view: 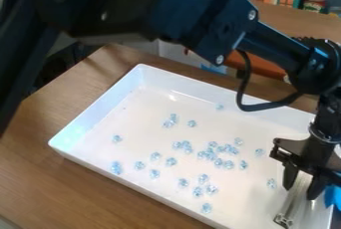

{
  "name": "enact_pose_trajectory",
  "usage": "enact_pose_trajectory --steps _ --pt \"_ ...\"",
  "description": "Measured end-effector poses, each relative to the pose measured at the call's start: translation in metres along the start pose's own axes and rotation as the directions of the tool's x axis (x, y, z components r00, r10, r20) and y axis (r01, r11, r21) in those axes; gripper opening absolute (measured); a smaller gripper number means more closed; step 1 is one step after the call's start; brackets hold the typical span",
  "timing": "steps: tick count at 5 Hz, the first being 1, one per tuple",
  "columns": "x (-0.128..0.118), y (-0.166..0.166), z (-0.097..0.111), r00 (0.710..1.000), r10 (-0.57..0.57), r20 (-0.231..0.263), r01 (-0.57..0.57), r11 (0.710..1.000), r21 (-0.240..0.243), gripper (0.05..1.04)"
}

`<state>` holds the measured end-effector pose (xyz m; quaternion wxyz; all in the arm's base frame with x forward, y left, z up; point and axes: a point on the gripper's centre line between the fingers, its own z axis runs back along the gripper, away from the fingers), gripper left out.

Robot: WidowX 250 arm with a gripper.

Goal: Sweep into pile

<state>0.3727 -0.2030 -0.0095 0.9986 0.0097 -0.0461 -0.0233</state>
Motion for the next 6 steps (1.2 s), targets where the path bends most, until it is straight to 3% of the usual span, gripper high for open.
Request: enact_pose_trajectory --steps 3,6 --pt "-0.003 0.026 -0.002 1.0 -0.019 -0.014 0.019 1.0 -0.01 0.37" --pt "0.008 0.11 -0.005 0.999 0.027 -0.023 -0.026 1.0 0.011 0.37"
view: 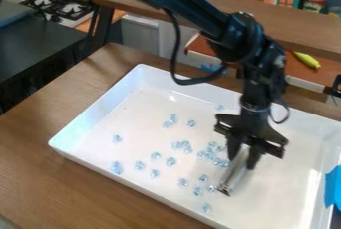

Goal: Sweep into pile

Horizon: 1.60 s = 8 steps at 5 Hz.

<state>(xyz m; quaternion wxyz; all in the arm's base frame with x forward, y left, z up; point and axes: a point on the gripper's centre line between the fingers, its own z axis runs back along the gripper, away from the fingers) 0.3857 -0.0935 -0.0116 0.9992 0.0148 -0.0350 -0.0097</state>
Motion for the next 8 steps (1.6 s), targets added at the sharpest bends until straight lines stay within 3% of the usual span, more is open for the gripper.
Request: enact_pose_trajectory --steps 2,3,4,5,6,7,8 --pt "0.002 0.035 -0.003 0.999 -0.038 0.002 0.038 0.998 0.04 0.37" --pt "-0.001 0.074 -0.004 0.999 -0.039 0.019 0.036 0.993 0.109 0.37" --pt "0.001 0.092 -0.005 0.995 -0.09 0.044 0.083 0.986 0.144 0.37" --pt "-0.002 0.128 -0.005 0.995 -0.094 0.038 0.085 0.976 0.2 0.37" --pt "-0.004 0.168 -0.003 0.996 -0.078 0.041 0.061 0.948 0.312 0.37" --pt "-0.003 0.186 -0.003 0.993 -0.108 0.048 0.078 0.903 0.423 0.37" --pt "-0.013 0.182 -0.003 0.994 -0.092 0.056 0.061 0.91 0.411 0.37"
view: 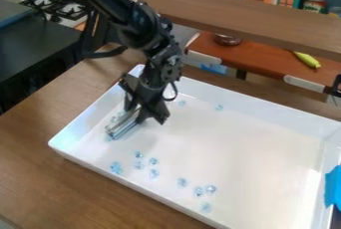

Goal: Sweep into pile

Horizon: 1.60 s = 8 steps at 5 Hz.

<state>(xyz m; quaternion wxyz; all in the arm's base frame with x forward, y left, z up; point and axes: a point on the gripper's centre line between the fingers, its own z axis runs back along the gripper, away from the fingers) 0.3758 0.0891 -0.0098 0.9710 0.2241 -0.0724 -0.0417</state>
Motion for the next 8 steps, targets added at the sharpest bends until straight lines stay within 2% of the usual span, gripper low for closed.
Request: enact_pose_trajectory --steps 1,2,3,4,5,7,8 --pt "-0.005 -0.027 0.033 0.999 0.048 -0.017 -0.05 0.991 -0.128 0.37" --pt "0.005 -0.065 0.064 0.996 0.084 -0.036 -0.09 0.964 -0.251 0.37" --pt "0.017 -0.096 0.09 0.99 0.135 -0.043 -0.141 0.941 -0.308 0.37" --pt "0.016 -0.135 0.114 0.989 0.136 -0.056 -0.146 0.924 -0.354 0.37" --pt "0.019 -0.153 0.122 0.984 0.164 -0.061 -0.175 0.915 -0.364 0.37" --pt "0.013 -0.184 0.124 0.987 0.161 -0.014 -0.155 0.917 -0.368 0.37" --pt "0.005 -0.19 0.113 0.984 0.178 -0.029 -0.175 0.909 -0.377 0.37"
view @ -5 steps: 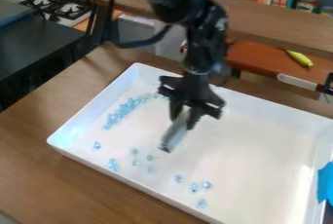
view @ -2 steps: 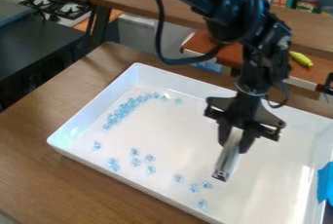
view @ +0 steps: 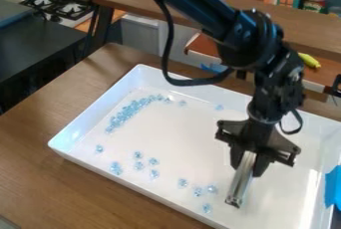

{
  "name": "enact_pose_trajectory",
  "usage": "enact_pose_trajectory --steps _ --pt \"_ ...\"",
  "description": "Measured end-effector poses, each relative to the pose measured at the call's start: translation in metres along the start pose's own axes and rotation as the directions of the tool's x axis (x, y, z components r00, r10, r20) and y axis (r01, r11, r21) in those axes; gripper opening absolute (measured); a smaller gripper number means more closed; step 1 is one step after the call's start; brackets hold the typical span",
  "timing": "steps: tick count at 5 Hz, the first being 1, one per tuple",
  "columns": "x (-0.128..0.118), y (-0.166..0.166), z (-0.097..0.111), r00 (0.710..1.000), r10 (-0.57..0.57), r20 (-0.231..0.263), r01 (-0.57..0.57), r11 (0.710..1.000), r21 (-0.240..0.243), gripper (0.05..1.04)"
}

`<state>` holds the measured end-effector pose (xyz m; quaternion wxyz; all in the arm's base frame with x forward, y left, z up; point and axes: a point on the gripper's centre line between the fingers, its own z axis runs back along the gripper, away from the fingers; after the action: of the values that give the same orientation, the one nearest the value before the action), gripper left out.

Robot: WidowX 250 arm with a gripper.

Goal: Sweep into pile

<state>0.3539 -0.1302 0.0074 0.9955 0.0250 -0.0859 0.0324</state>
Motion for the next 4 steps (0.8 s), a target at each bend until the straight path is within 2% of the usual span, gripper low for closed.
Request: enact_pose_trajectory --steps 2,4 --pt "-0.013 0.01 -0.014 1.0 -0.002 -0.007 0.002 1.0 0.012 0.37" --pt "-0.003 0.046 -0.022 1.0 0.019 0.012 -0.019 1.0 0.017 0.37"
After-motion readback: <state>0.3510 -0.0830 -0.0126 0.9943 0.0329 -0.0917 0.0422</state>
